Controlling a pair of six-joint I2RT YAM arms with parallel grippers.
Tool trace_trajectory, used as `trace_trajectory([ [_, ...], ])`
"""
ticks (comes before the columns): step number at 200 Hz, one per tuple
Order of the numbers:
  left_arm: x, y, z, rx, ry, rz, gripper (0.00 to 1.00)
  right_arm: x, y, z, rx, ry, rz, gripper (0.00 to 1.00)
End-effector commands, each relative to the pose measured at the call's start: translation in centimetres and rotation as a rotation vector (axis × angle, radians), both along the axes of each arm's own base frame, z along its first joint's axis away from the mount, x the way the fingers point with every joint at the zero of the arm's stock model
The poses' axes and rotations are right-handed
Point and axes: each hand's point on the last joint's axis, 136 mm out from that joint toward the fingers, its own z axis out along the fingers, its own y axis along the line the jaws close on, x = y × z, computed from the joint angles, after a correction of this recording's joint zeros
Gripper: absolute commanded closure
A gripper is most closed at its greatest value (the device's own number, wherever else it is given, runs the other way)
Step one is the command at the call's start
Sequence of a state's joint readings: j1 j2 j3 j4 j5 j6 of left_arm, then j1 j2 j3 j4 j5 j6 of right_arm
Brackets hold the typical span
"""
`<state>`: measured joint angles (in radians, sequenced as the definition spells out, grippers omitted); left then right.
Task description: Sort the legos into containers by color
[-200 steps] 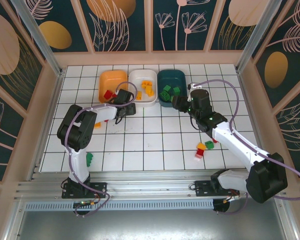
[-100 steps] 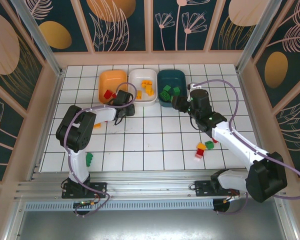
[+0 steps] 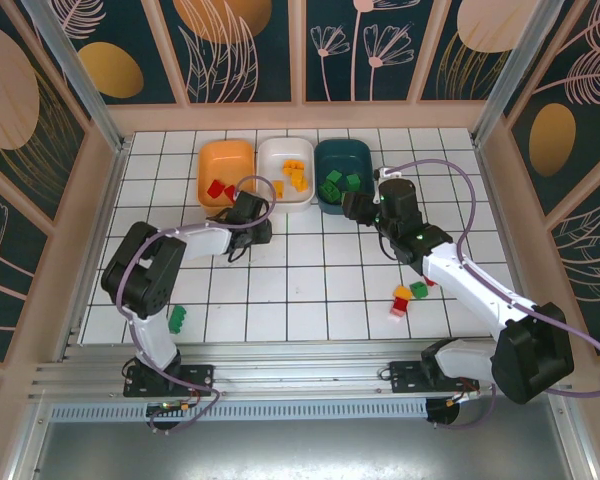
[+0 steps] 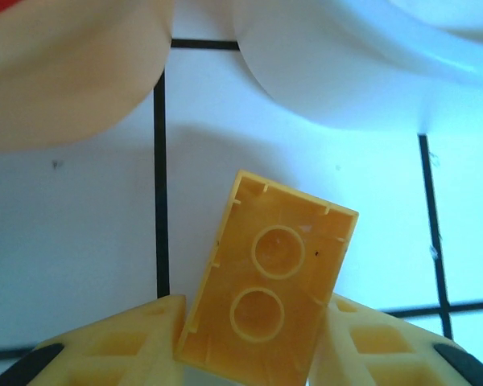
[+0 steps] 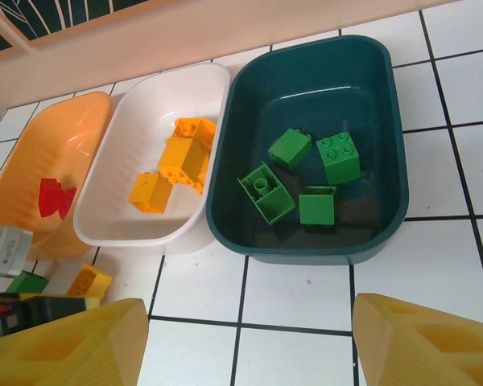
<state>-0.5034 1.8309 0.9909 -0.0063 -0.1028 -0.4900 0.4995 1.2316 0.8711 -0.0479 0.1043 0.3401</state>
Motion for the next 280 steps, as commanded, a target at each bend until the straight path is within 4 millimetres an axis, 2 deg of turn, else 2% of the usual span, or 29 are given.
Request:
trace_trajectory([
  [1,-1.2,-0.9,2.6,-0.054,-0.034,-0.016,0.62,0.5,0.3,0.5,0.01,-0.024,-0.011,0.31],
  [8,-1.6,-0.9,2.8,-0.054,-0.031,-0.023,0.62,0.5,0.3,0.5,0.009,-0.025,-0.011,0.31],
  [12,-1.6,-1.1,4.0,-0.07,-0.052,-0.026,0.62,0.6,0.3,0.5,0.009,-0.025,-0.011,0.31],
  [33,-1.7,-1.5,6.4,-0.101,-0.084,-0.036,0.62,0.7,0.3,0.3,0.002,-0.023,-0.013,0.31],
  [41,-1.7,-1.4,6.6,-0.098,-0.084,-0.033,0.62,0.7,0.3,0.2,-0.001,-0.022,-0.016,0.31],
  [46,-0.8,-1.9,8.0,-0.111,-0.113,-0.031,0.62,0.7,0.1,0.1,-0.003,-0.02,-0.02,0.31],
  [73,2.3,-3.5,10.6,-0.13,-0.157,-0.02,0.62,0.6,-0.4,-0.5,-0.014,0.001,-0.045,0.31],
  [80,3.3,-4.0,9.7,-0.12,-0.139,-0.02,0.62,0.4,-0.8,-0.9,-0.023,0.014,-0.061,0.31],
  [104,7.2,-5.8,10.1,-0.106,-0.149,-0.018,0.63,-0.5,-3.2,-2.6,-0.05,0.078,-0.15,0.31],
  [130,11.1,-6.1,8.3,-0.139,-0.102,0.006,0.63,-2.7,-6.2,-4.5,-0.053,0.141,-0.234,0.32],
  [136,11.7,-6.1,7.4,-0.144,-0.081,0.007,0.62,-3.2,-6.7,-4.8,-0.053,0.148,-0.243,0.31],
  [151,12.8,-6.3,6.5,-0.162,-0.068,-0.003,0.61,-4.3,-7.5,-5.3,-0.057,0.162,-0.256,0.31],
  [171,13.6,-6.8,6.7,-0.163,-0.076,-0.031,0.56,-5.4,-8.4,-5.6,-0.062,0.18,-0.27,0.31],
  [183,13.6,-7.1,7.2,-0.173,-0.086,-0.052,0.48,-5.8,-8.5,-5.9,-0.066,0.197,-0.274,0.3],
  [197,13.5,-7.6,8.7,-0.199,-0.108,-0.073,0.37,-6.2,-8.9,-6.6,-0.072,0.232,-0.29,0.28],
  [210,13.3,-7.6,10.6,-0.222,-0.134,-0.075,0.25,-6.9,-9.6,-7.5,-0.082,0.274,-0.335,0.26],
  [227,12.4,-8.4,14.0,-0.302,-0.179,-0.123,0.19,-8.0,-11.1,-8.6,-0.086,0.325,-0.426,0.23],
  [242,11.1,-8.9,17.1,-0.371,-0.219,-0.159,0.16,-9.2,-12.0,-9.5,-0.07,0.373,-0.488,0.21],
  [257,9.2,-8.6,19.9,-0.444,-0.267,-0.177,0.14,-10.6,-12.0,-10.6,-0.032,0.428,-0.505,0.2],
  [269,7.1,-8.2,21.2,-0.51,-0.294,-0.187,0.12,-11.8,-12.0,-11.5,-0.007,0.476,-0.519,0.2],
  [276,5.8,-7.9,21.0,-0.542,-0.298,-0.179,0.11,-12.5,-12.3,-12.2,-0.001,0.508,-0.542,0.21],
  [278,5.4,-7.6,22.0,-0.558,-0.32,-0.18,0.11,-12.8,-12.4,-12.3,0.0,0.517,-0.55,0.21],
  [280,4.9,-7.4,21.8,-0.566,-0.319,-0.175,0.1,-13.0,-12.5,-12.5,-0.002,0.526,-0.558,0.21],
])
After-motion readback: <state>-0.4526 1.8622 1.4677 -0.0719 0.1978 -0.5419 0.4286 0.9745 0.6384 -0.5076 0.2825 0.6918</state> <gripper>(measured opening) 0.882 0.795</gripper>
